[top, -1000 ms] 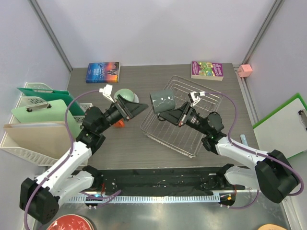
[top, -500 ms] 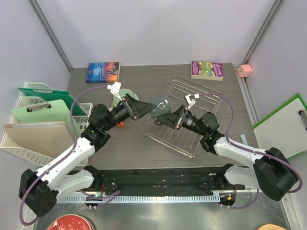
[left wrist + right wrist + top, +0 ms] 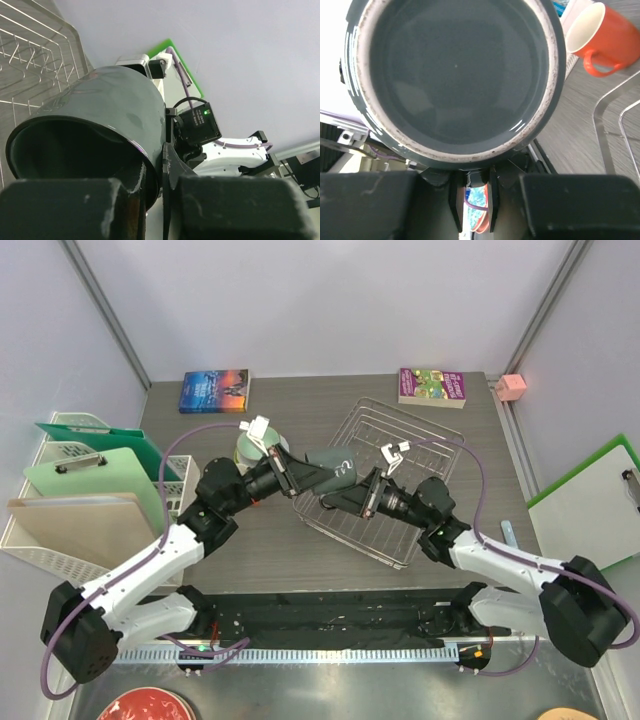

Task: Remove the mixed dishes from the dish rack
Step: Pick up the cup from the dish rack, then adjust the dish rack at the center of the board.

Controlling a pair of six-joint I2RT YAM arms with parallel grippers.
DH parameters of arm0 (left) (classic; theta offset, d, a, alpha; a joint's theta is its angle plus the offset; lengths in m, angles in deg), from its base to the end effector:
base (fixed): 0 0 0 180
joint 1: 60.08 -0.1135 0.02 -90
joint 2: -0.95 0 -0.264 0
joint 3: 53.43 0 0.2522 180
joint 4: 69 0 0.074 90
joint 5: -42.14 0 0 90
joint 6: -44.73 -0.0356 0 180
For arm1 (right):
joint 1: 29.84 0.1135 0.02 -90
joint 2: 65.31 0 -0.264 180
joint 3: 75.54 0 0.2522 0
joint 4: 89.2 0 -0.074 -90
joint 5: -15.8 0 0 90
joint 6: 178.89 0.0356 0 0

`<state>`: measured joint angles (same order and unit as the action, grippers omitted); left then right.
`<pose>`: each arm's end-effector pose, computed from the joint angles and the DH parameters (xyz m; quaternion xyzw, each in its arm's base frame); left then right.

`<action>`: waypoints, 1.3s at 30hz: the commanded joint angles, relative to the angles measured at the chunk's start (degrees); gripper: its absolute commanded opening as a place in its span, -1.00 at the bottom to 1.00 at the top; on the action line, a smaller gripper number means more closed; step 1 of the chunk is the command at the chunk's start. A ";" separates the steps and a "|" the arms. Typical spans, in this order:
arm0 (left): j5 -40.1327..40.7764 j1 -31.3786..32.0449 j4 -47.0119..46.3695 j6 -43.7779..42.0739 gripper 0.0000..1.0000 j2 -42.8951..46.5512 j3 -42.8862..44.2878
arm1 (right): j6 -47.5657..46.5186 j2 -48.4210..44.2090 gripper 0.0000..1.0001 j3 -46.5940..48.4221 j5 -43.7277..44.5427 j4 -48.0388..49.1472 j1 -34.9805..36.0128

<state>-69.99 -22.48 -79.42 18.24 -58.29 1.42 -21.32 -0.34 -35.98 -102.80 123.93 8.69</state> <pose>0.1842 -0.1588 0.3323 -0.0081 0.6718 -0.6449 0.3643 0.1775 0.1631 0.2586 -0.0202 0.6638 0.6809 0.3088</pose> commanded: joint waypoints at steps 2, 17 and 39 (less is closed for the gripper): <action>6.48 -0.34 5.27 -4.88 -0.99 2.46 2.86 | -12.98 -7.13 -0.14 2.49 5.12 -15.75 0.41; 27.65 -0.34 52.27 -25.97 -0.99 4.58 25.71 | -34.43 -14.17 0.66 17.96 52.29 -73.95 2.61; 35.67 2.91 77.98 -30.28 -0.99 1.32 27.74 | -34.79 -7.94 0.77 29.83 77.99 -93.29 3.31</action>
<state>-36.51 -20.23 -0.50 -10.42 -57.61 29.15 -56.09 -9.43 -8.81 -32.09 35.63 11.83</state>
